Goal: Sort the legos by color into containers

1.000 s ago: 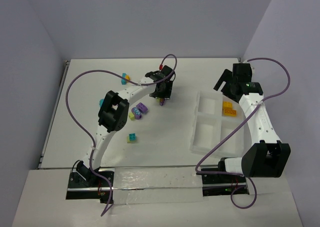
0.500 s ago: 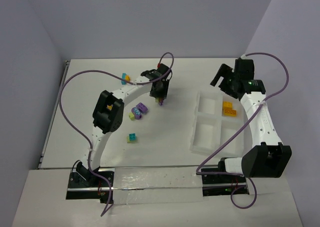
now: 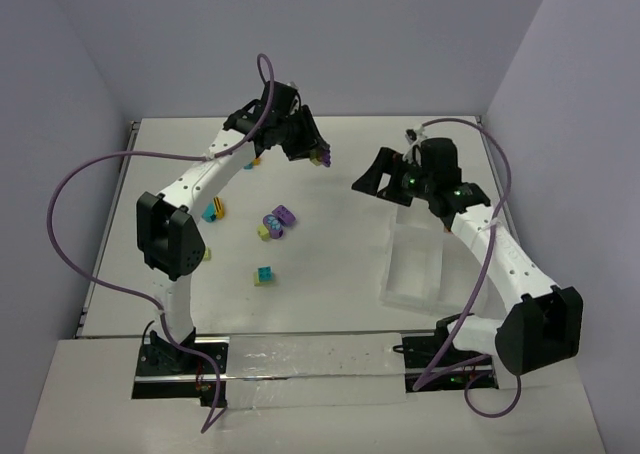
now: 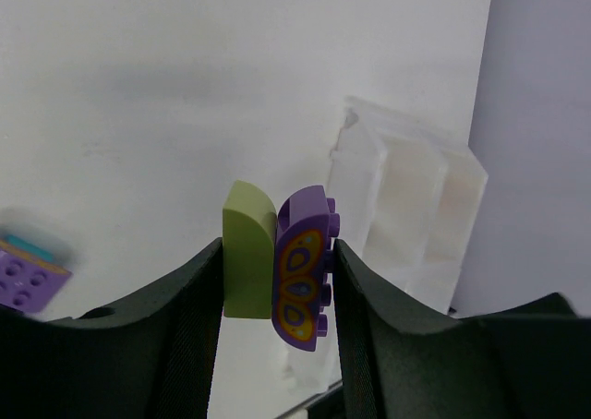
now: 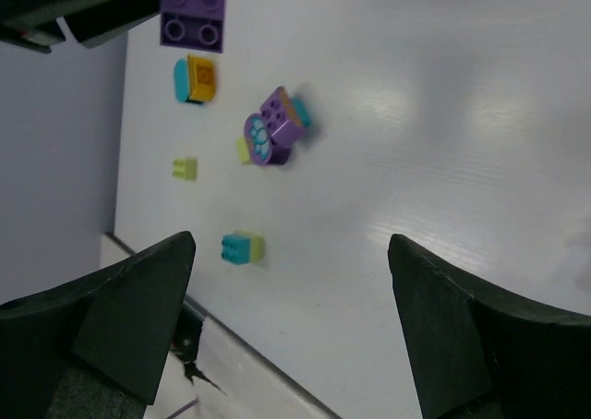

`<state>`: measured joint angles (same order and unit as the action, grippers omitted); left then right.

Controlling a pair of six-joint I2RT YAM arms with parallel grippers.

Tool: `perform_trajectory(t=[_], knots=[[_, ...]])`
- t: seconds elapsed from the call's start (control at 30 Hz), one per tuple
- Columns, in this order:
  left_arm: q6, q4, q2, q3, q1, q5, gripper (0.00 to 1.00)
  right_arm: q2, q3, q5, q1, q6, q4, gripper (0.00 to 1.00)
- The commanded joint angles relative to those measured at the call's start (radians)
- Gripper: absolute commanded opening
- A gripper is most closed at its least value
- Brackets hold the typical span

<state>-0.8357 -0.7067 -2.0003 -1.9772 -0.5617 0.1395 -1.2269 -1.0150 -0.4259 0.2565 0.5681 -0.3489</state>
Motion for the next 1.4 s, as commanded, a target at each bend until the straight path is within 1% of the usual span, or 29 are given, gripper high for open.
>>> perform_trajectory(t=[0.0,0.13,0.23,0.3,0.53,1.1,1.3,1.37], knots=[[-0.133,-0.026,-0.001,0.01,-0.009,0.029,0.13,0.017,0.067,0.066,0.088,0.153,0.312,0.93],[-0.14,-0.024,0.012,0.032,-0.009,0.034,0.13,-0.032,0.067,0.133,0.123,0.177,0.351,0.93],[-0.143,-0.014,0.026,0.055,-0.009,0.04,0.13,-0.081,0.066,0.142,0.124,0.213,0.445,0.92],[-0.144,-0.012,0.028,0.055,-0.009,0.042,0.13,-0.105,0.043,0.137,0.128,0.219,0.472,0.9],[-0.148,-0.015,0.035,0.047,-0.007,0.049,0.13,-0.248,-0.083,0.133,0.136,0.21,0.466,0.86],[-0.154,-0.002,0.041,0.05,0.0,0.065,0.13,-0.348,-0.131,0.105,0.161,0.211,0.485,0.74],[-0.153,0.0,0.052,0.061,0.0,0.066,0.13,-0.367,-0.148,0.108,0.162,0.22,0.497,0.55],[-0.153,0.0,0.056,0.065,0.0,0.065,0.13,-0.37,-0.154,0.104,0.162,0.222,0.498,0.51]])
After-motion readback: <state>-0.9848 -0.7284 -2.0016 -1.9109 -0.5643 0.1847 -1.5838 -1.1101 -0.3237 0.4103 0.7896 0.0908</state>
